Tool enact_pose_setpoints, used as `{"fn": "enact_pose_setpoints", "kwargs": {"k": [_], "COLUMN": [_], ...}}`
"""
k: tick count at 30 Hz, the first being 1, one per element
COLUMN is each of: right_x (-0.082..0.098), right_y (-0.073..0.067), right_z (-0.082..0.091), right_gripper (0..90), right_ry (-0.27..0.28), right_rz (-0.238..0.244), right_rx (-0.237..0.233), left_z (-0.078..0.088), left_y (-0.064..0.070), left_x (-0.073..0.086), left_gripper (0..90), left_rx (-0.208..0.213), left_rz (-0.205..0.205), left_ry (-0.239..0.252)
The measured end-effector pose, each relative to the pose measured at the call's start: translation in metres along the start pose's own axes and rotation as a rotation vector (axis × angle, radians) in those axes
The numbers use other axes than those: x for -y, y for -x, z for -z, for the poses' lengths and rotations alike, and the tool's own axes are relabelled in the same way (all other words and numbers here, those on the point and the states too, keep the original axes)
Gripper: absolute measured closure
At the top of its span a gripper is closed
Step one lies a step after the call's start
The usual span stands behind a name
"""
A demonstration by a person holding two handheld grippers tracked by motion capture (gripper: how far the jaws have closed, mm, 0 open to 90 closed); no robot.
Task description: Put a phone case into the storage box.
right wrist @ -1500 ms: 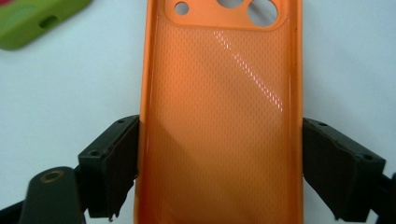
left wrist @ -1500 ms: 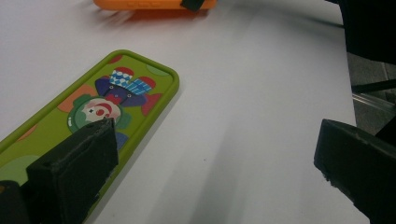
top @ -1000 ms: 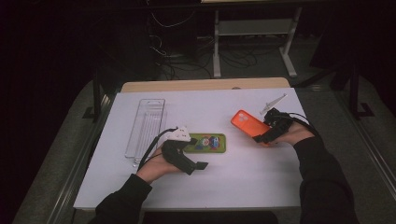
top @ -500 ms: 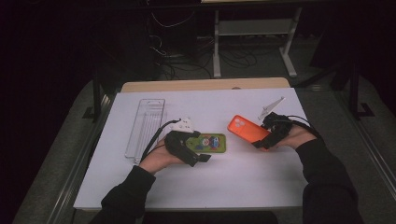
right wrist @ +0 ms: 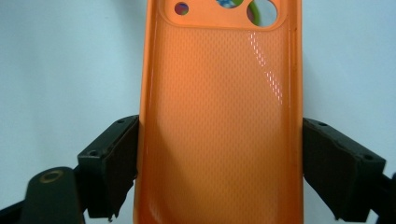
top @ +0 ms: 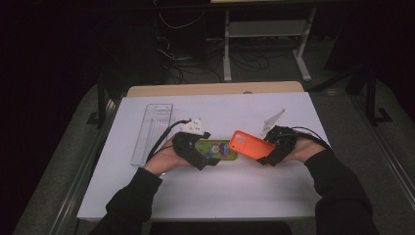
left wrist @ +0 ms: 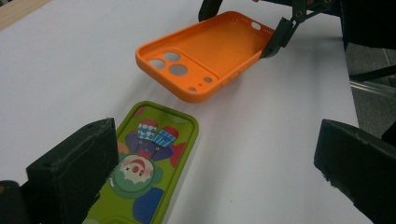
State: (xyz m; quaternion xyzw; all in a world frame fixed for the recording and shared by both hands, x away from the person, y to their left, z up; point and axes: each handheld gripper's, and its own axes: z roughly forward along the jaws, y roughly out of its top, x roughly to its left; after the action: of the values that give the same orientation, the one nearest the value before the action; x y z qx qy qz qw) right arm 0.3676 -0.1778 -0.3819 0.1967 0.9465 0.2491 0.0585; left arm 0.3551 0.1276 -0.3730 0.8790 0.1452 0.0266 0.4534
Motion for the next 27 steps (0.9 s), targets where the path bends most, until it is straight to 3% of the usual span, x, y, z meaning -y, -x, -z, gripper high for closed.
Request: {"fn": "enact_pose_setpoints", "kwargs": {"k": [5, 11, 13, 27], "right_x": [-0.006, -0.013, -0.017, -0.037], "right_y": [-0.009, -0.017, -0.021, -0.044], "right_z": [-0.002, -0.003, -0.004, -0.012], "right_gripper": [15.5, 15.5, 15.5, 15.5], "right_ry": [-0.021, -0.016, -0.014, -0.017], "right_rz": [0.036, 0.078, 0.091, 0.199], "right_rx": [-0.006, -0.027, -0.034, -0.095], "left_z": [0.001, 0.001, 0.003, 0.011], "left_y": [0.0, 0.003, 0.002, 0.004], "left_x": [0.0, 0.0, -0.001, -0.002], "left_gripper": [0.0, 0.0, 0.0, 0.0], "left_rx": [0.021, 0.034, 0.035, 0.074], "left_rz": [-0.033, -0.033, -0.059, -0.103], "left_ry": [-0.026, -0.032, -0.044, -0.056]}}
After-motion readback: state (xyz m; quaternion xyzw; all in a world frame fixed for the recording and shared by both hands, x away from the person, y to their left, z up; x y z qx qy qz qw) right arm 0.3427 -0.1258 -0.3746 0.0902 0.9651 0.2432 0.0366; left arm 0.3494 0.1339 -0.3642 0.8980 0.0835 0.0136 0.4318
